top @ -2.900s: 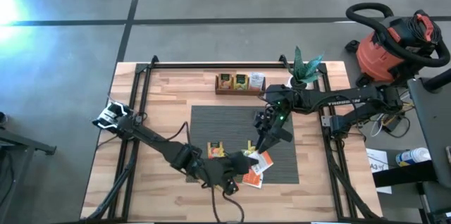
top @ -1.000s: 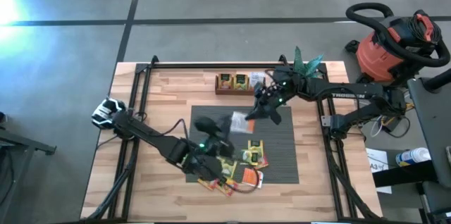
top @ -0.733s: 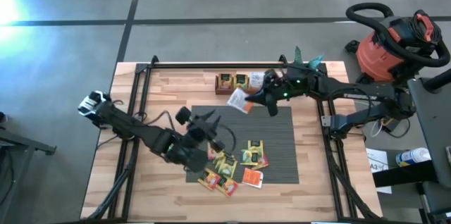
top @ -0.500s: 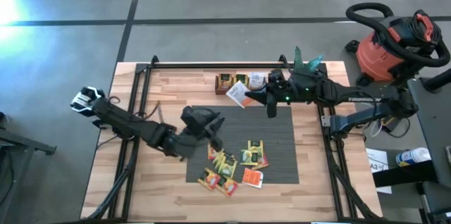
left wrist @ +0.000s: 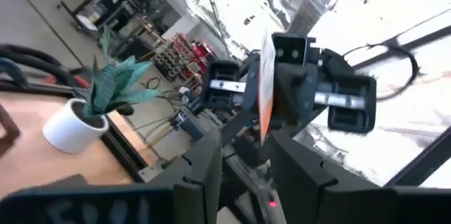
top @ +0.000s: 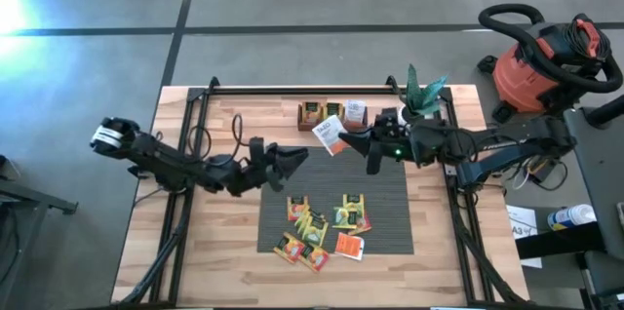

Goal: Pick & Place Tea
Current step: Put the white orange tea bag into the right section of the wooden organizer

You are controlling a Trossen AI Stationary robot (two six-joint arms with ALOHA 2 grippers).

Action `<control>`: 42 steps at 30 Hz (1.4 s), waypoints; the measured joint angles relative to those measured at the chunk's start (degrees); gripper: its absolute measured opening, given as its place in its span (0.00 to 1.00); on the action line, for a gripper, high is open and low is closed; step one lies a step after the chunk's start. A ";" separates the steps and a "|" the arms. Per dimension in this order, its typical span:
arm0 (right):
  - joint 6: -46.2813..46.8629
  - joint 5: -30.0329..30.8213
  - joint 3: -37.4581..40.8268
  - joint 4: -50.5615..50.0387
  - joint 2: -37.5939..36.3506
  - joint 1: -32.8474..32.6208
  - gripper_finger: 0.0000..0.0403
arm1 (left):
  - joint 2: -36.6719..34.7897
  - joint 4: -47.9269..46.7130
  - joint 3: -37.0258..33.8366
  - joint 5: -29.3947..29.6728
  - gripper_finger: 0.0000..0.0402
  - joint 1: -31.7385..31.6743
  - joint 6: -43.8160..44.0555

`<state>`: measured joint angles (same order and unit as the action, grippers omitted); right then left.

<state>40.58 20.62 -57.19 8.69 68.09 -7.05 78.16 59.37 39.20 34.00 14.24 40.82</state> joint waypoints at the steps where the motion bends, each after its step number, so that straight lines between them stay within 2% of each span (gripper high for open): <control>1: 0.00 0.10 0.00 0.05 0.41 -0.36 0.02 | 0.23 -0.10 0.37 -0.58 0.28 -0.48 1.14; 6: -0.25 2.40 0.00 2.58 2.63 -2.27 0.02 | 3.50 -0.47 4.95 -6.47 0.28 -2.04 1.38; 15: -0.31 3.56 0.00 4.17 2.47 -2.49 0.02 | 5.26 -2.56 8.29 -6.97 0.28 -2.34 -0.21; 23: 2.21 3.52 0.00 7.41 5.28 -2.49 0.02 | 5.28 -2.51 8.78 -8.07 0.27 -3.32 -1.69; 27: 1.34 3.53 0.00 7.40 6.31 -2.46 0.02 | 5.28 -3.17 8.74 -9.51 0.21 -3.45 -2.25; 31: 0.77 3.32 0.00 6.56 6.69 -2.48 0.03 | 5.28 -5.17 8.70 -9.53 0.09 -3.46 -2.70; 34: -0.80 2.57 0.00 4.06 6.55 -2.45 0.05 | 5.28 -6.90 8.63 -9.52 0.03 -3.52 -3.72; 42: -3.71 -6.32 -0.02 -7.20 3.39 -2.32 0.20 | 5.14 -12.77 8.48 -11.84 0.03 -3.49 -6.48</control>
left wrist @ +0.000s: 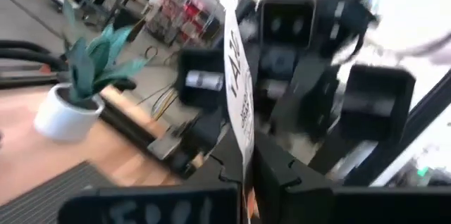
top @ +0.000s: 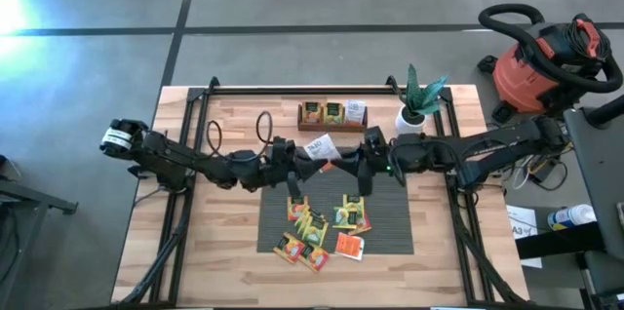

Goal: Pick & Place Tea
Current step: Put the white orange tea bag into the right section of the wooden organizer

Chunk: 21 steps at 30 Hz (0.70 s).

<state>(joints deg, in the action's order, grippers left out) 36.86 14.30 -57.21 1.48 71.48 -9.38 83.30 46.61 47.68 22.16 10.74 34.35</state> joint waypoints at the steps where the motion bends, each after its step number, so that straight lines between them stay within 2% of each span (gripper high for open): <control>1: -0.04 -0.93 0.00 -1.77 -0.80 0.25 0.23 | -0.04 -2.21 0.02 -0.93 0.03 0.08 -0.90; 4: -1.29 -5.16 -0.69 -8.64 -2.94 1.96 0.30 | -0.02 -12.29 0.87 -3.84 0.03 0.54 -2.81; 7: -2.55 -12.94 -3.46 -18.35 -3.20 5.12 0.35 | 0.88 -22.59 3.17 -6.91 0.03 0.70 -4.22; 11: -6.63 -23.26 -7.77 -29.17 -0.84 9.22 0.39 | 3.79 -29.70 8.43 -7.77 0.03 0.84 -13.08; 14: -12.12 -24.91 -11.15 -34.90 1.33 10.56 0.40 | 6.31 -34.45 13.07 -7.87 0.03 0.61 -19.55; 21: -23.64 -25.47 -20.43 -47.74 6.43 11.16 0.39 | 12.46 -38.44 19.93 -9.78 0.03 -0.20 -24.25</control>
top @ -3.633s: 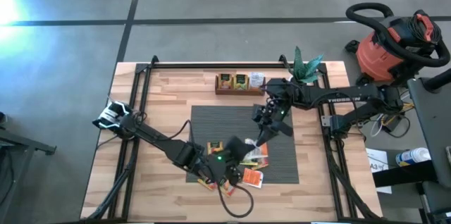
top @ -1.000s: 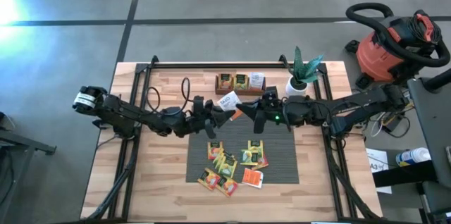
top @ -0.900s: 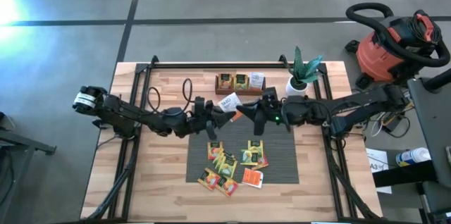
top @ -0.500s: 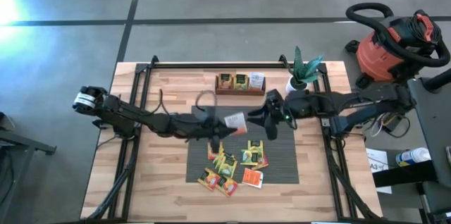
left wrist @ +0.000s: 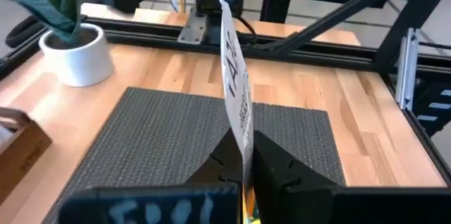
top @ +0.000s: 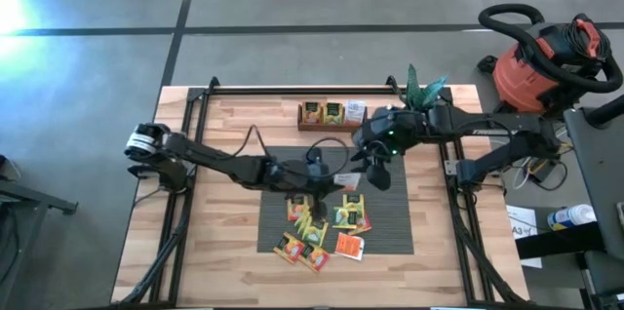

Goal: Pick & Place Tea
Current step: Put the white orange tea bag into the right section of the wooden organizer

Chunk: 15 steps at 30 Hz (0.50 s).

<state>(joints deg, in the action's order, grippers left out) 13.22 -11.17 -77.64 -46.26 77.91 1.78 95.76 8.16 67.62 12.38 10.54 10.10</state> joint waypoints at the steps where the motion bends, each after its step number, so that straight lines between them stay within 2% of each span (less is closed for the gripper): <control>1: -1.30 -0.09 -1.35 -2.12 1.03 0.00 0.38 | 0.63 -0.10 0.50 -0.20 0.03 -0.13 -0.05; 5: -5.00 -2.58 -5.31 -8.90 5.00 0.00 0.37 | 2.46 -0.39 1.82 -1.18 0.03 -0.84 -0.20; 15: -9.40 -6.00 -7.53 -10.55 9.42 0.00 0.31 | 2.70 -0.17 2.25 -1.35 0.04 -1.56 -0.73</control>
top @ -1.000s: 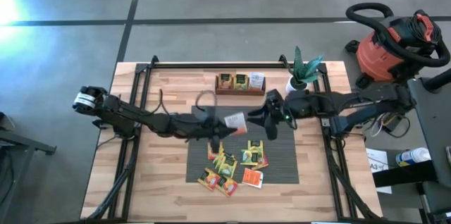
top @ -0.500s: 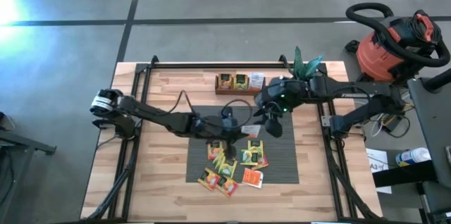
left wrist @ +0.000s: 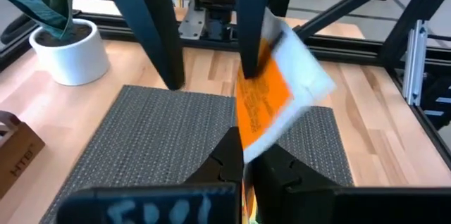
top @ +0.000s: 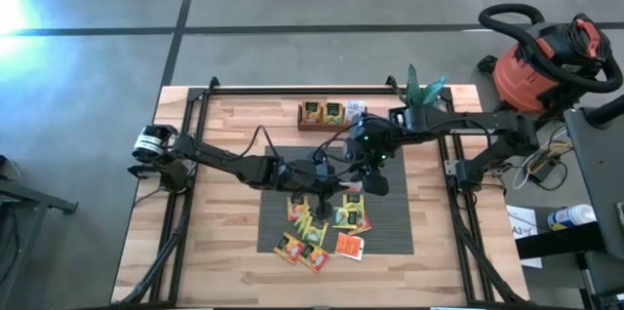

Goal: Pick & Place Tea
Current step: Put the white orange tea bag into the right section of the wooden organizer

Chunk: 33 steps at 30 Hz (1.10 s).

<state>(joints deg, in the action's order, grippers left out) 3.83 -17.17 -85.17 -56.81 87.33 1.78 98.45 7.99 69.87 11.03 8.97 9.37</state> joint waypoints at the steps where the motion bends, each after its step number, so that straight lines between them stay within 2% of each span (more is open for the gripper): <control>1: -0.19 0.04 0.00 0.01 0.02 0.01 0.31 | 0.00 -0.02 -0.02 0.02 0.04 -0.02 0.04; 12: -1.08 2.25 -2.16 0.07 -1.87 1.18 0.34 | 0.00 -1.96 -1.53 0.20 0.04 -0.48 1.06; 24: -1.05 0.84 -1.99 -0.10 2.23 0.63 0.38 | 0.00 -0.59 -0.61 0.17 0.04 -0.72 0.74; 29: -1.29 -0.80 -1.97 -0.21 3.30 0.63 0.34 | 0.00 -1.31 -0.70 0.15 0.04 -0.71 0.70; 33: -3.16 -0.84 -1.97 -1.06 3.54 0.63 0.27 | 0.00 -1.98 -0.74 0.13 0.04 -0.68 0.67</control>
<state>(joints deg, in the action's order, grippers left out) 0.66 -18.01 -87.13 -57.87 90.87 2.42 98.45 6.01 69.12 11.16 8.29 10.03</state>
